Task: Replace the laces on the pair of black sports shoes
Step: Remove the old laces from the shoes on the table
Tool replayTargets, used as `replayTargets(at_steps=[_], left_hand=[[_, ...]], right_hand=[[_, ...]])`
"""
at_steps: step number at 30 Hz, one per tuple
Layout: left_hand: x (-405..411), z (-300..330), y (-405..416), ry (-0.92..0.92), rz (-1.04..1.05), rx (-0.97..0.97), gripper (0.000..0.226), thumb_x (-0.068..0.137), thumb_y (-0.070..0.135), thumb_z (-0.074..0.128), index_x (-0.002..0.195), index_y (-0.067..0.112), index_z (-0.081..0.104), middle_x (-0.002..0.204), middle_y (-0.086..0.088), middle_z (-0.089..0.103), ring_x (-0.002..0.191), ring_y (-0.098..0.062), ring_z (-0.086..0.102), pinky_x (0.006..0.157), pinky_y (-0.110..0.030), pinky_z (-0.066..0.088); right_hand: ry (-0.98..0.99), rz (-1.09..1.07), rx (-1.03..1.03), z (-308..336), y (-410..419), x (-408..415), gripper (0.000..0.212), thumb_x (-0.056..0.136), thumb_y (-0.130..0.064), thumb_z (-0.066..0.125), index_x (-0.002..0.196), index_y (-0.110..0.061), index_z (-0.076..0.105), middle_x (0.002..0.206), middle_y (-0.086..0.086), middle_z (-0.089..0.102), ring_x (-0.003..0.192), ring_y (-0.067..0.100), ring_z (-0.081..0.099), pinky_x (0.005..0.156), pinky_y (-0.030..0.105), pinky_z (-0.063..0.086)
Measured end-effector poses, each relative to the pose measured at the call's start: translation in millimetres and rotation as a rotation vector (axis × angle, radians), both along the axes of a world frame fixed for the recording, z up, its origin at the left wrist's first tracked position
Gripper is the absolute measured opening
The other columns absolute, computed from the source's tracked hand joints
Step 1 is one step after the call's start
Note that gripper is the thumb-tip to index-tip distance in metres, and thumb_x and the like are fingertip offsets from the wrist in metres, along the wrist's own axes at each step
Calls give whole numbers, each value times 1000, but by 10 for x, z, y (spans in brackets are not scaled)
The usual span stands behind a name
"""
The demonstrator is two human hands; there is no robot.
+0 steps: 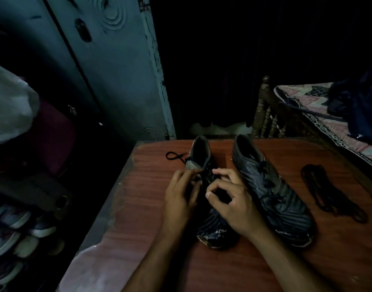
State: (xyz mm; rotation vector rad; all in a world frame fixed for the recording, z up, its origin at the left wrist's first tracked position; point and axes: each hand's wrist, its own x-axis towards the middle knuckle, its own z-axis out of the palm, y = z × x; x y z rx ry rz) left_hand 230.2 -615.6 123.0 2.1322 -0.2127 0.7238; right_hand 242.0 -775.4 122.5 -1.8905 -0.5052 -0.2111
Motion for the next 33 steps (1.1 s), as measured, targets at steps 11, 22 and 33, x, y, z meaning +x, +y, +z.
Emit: replayTargets(at_steps=[11,22,33], left_hand=[[-71,72,19,-38,-111,-148,9,92,15,72,91,24,75,101,13,58,98,-14,63,81,-19,50],[-120,27,29,68,-364,-20,10,84,22,67,78,20,74,80,11,63,78,-9,63,104,-56,42],[3,25,-8,124,112,-133,32,97,31,68,68,39,57,74,8,52,71,-3,55,62,-13,35]], right_hand=[[53,-72,35,37,18,39,48,82,-67,52,80,-25,75,128,-16,55,125,-8,47,99,8,33],[97,-108,49,-34,-25,99,16,91,-29,73,78,-20,76,126,-20,55,121,-1,53,107,36,44],[125,52,45,-1,-42,14,17,75,-47,73,77,-30,72,139,-25,45,137,-2,39,115,36,37]])
